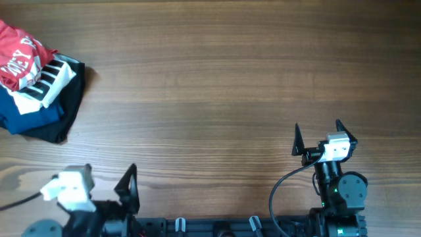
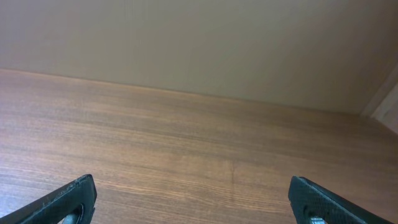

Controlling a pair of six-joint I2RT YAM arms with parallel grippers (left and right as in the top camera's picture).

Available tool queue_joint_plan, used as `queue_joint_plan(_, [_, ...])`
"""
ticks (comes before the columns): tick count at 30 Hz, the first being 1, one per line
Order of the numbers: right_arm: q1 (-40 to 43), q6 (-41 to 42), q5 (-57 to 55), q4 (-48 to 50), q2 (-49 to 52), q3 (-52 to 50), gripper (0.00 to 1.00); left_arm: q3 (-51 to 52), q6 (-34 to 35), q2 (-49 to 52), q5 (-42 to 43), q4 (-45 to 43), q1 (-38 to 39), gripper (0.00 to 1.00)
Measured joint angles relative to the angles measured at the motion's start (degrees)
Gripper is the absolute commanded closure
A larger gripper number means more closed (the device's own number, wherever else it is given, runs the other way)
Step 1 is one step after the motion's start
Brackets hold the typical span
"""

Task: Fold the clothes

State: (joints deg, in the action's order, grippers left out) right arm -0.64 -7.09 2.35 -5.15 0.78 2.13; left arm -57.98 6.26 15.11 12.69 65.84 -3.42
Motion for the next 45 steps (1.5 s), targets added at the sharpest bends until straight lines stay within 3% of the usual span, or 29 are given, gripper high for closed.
queue_joint_plan(8, [0.0, 0.2, 0.0, 0.0, 0.0, 0.0, 0.00, 30.1, -7.1, -13.6, -0.3, -25.0, 5.2, 0.00])
queue_joint_plan(14, [0.0, 0.2, 0.0, 0.0, 0.0, 0.0, 0.00, 44.9, -7.9, -14.0, -4.2, -53.7, 9.1, 0.00])
queue_joint_plan(18, [0.0, 0.2, 0.0, 0.0, 0.0, 0.0, 0.00, 53.6, -8.2, -14.4, -6.7, -68.1, 9.2, 0.00])
queue_joint_plan(23, [0.0, 0.2, 0.0, 0.0, 0.0, 0.0, 0.00, 57.4, -8.1, -14.2, -7.0, -62.1, 9.2, 0.00])
queue_joint_plan(45, [0.0, 0.2, 0.0, 0.0, 0.0, 0.0, 0.00, 57.4, -6.4, -14.3, -7.1, -62.2, 9.2, 0.00])
